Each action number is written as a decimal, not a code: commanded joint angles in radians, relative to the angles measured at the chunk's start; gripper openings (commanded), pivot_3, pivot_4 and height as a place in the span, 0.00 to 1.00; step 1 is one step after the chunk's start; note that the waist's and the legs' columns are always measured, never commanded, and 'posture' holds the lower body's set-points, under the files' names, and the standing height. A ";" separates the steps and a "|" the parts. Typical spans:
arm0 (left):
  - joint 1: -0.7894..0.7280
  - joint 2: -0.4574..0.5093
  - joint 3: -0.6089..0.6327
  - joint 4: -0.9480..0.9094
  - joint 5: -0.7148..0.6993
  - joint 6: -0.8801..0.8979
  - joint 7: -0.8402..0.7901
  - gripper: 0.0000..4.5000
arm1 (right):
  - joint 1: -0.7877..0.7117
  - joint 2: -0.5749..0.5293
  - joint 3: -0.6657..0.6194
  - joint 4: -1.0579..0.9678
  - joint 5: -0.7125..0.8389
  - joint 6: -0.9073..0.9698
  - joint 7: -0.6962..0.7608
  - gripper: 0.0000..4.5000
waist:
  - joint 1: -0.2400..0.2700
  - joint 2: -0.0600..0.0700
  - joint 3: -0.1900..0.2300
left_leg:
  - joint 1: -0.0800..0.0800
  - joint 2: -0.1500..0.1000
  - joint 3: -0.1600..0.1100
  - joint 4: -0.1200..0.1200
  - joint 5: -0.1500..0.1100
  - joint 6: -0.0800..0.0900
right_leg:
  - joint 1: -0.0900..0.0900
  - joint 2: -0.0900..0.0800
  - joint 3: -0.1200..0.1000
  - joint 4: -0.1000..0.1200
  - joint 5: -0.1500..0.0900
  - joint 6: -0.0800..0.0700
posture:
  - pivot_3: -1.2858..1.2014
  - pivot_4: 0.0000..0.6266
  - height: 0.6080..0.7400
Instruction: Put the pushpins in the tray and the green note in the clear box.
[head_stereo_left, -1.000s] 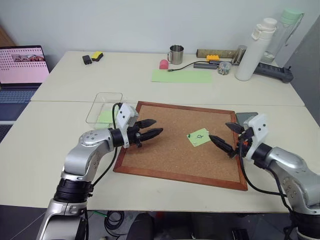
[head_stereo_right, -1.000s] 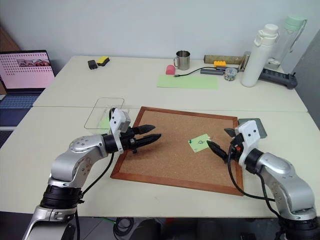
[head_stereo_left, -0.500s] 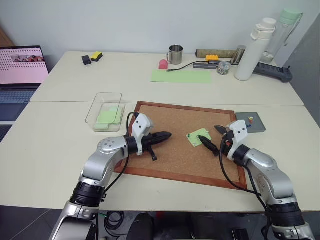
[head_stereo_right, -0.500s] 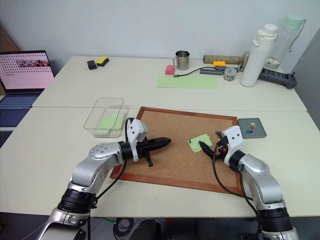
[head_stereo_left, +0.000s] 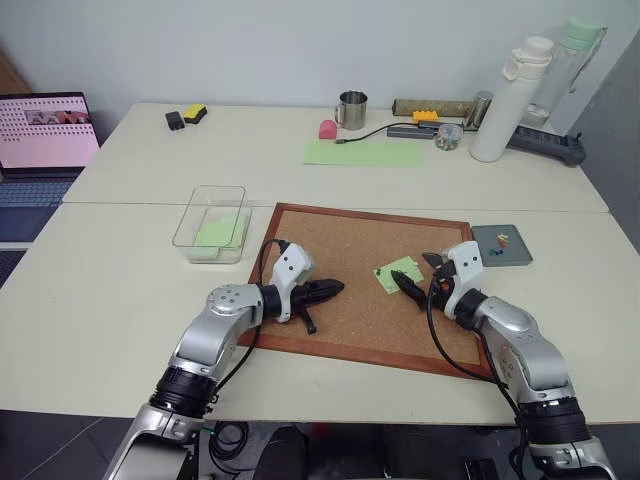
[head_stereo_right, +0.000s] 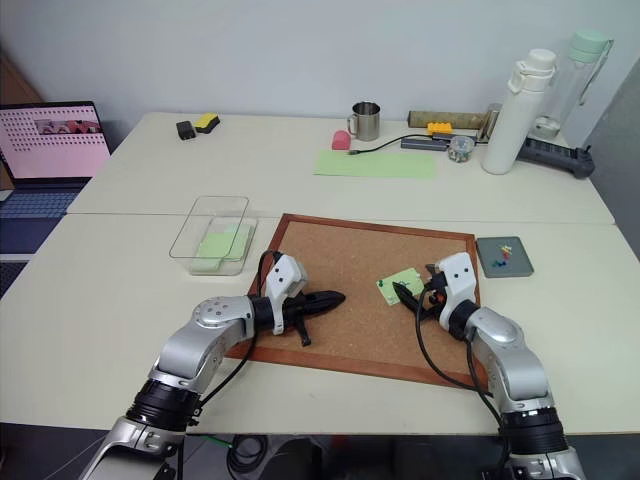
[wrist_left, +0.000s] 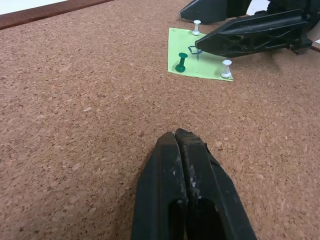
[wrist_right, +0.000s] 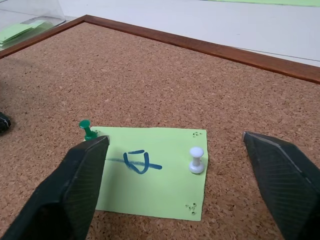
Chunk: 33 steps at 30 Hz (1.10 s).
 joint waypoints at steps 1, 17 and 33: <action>0.002 -0.008 -0.014 0.004 0.009 0.010 -0.002 0.00 | -0.024 0.006 -0.011 0.001 -0.007 -0.026 0.000 0.76 | 0.000 0.000 0.000 | 0.000 0.000 0.000 0.000 0.000 0.000 | 0.000 0.000 0.000 0.000 0.000 0.000 | 0.52 0.24 1.00; 0.003 -0.004 -0.013 -0.001 0.014 0.016 0.005 0.00 | -0.039 -0.003 -0.018 0.001 -0.046 -0.055 -0.005 0.04 | 0.000 0.000 0.000 | 0.000 0.000 0.000 0.000 0.000 0.000 | 0.000 0.000 0.000 0.000 0.000 0.000 | 0.52 0.24 1.00; 0.013 0.001 -0.032 0.031 0.061 0.009 0.022 0.00 | 0.015 -0.017 -0.114 -0.240 0.097 0.044 -0.008 0.02 | 0.000 0.001 -0.001 | 0.001 0.000 0.000 0.000 0.000 0.000 | 0.001 0.000 0.000 0.000 0.000 0.000 | 0.52 0.24 1.00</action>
